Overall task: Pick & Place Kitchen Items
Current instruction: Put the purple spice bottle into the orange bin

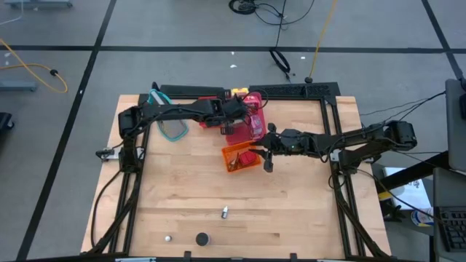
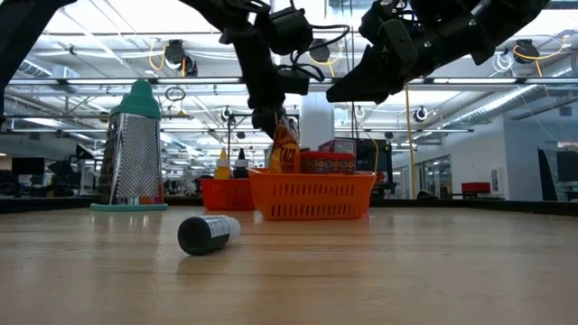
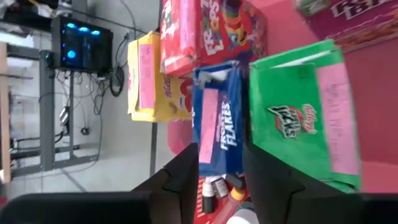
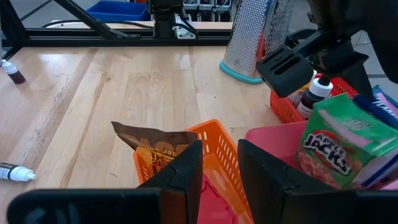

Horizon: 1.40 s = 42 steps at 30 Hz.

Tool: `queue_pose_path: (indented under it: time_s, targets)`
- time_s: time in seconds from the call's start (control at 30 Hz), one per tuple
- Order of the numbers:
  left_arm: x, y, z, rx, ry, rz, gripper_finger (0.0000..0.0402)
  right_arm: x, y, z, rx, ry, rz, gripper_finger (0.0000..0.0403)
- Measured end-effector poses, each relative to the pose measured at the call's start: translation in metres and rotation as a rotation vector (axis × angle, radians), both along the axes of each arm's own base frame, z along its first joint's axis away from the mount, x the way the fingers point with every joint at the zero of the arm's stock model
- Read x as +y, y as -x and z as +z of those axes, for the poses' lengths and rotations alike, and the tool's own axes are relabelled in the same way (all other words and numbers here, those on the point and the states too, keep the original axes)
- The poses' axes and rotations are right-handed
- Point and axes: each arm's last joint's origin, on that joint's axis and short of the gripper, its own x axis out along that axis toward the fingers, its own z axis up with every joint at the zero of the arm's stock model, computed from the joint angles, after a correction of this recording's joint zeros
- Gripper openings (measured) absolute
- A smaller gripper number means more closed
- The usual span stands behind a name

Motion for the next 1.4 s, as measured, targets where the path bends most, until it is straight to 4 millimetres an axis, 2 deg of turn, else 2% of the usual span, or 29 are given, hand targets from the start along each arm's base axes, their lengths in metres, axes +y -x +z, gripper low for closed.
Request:
queue_pose_path:
  time_s: [0.23, 0.4, 0.53, 0.77, 0.97, 1.4]
  targets:
    - [-0.013, 0.004, 0.007, 0.016, -0.007, 0.006, 0.0133, 0.000, 0.000, 0.000, 0.000, 0.000, 0.000, 0.0093]
    - [-0.032, 0.012, 0.026, -0.060, 0.025, 0.042, 0.0134, 0.000, 0.000, 0.000, 0.000, 0.000, 0.000, 0.0093]
    - [-0.051, 0.027, 0.045, -0.097, 0.085, 0.062, 0.0134, 0.000, 0.000, 0.000, -0.001, -0.004, -0.001, 0.0093]
    - [-0.092, 0.060, 0.070, -0.104, 0.328, 0.087, 0.0134, 0.000, 0.000, 0.000, -0.001, -0.007, -0.003, 0.0093]
    - [-0.132, 0.080, 0.086, -0.136, 0.473, 0.100, 0.0134, 0.000, 0.000, 0.000, -0.001, -0.007, -0.002, 0.0093]
    - [-0.230, 0.102, 0.089, -0.117, 0.635, -0.045, 0.0134, 0.000, 0.000, 0.000, -0.001, -0.008, -0.003, 0.0093]
